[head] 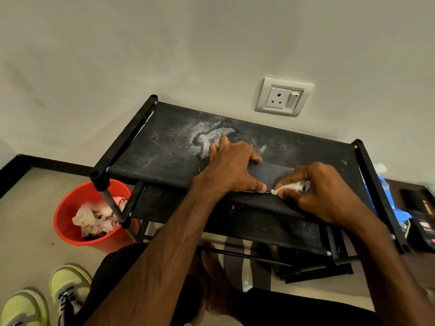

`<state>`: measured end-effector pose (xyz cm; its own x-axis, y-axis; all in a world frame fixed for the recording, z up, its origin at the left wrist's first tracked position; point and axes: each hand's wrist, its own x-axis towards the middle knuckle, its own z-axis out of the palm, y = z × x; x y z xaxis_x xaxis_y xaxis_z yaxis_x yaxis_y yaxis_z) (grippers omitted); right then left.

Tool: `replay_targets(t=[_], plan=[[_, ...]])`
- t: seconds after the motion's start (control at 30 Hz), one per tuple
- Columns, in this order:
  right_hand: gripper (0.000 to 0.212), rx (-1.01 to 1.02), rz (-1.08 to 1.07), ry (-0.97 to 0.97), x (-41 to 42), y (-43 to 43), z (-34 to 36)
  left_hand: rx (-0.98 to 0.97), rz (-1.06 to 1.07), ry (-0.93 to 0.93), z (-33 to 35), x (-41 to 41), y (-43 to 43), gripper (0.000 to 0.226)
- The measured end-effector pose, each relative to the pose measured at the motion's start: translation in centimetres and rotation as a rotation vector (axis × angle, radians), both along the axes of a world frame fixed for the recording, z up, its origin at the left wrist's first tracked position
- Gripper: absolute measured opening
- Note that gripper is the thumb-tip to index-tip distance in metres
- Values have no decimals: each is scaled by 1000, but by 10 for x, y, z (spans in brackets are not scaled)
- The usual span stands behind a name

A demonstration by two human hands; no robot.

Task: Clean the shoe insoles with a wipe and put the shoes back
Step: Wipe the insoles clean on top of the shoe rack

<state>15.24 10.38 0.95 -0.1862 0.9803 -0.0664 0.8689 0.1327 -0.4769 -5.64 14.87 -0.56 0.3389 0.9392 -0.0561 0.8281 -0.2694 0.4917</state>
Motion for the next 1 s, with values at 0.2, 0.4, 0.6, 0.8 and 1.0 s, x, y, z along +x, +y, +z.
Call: replay_targets(t=[0.2,0.4,0.6,0.8,1.0], plan=[[14,0,-61,31,1,16,1,-16,10,-12,0,-1,0,72],[15,168,-226,-45,-11,46,-14,-35,6,-21,0,-1,2,73],[16,150,-132,-44,-15,35,-12,-42,21,-20,-2,2,2,74],[17,34,53,24,-8,8,-4,-5,7,-27,-4,1,2,71],[14,196,-101,14,-16,32,-15,-23,-6,-33,-1,-1,2,72]])
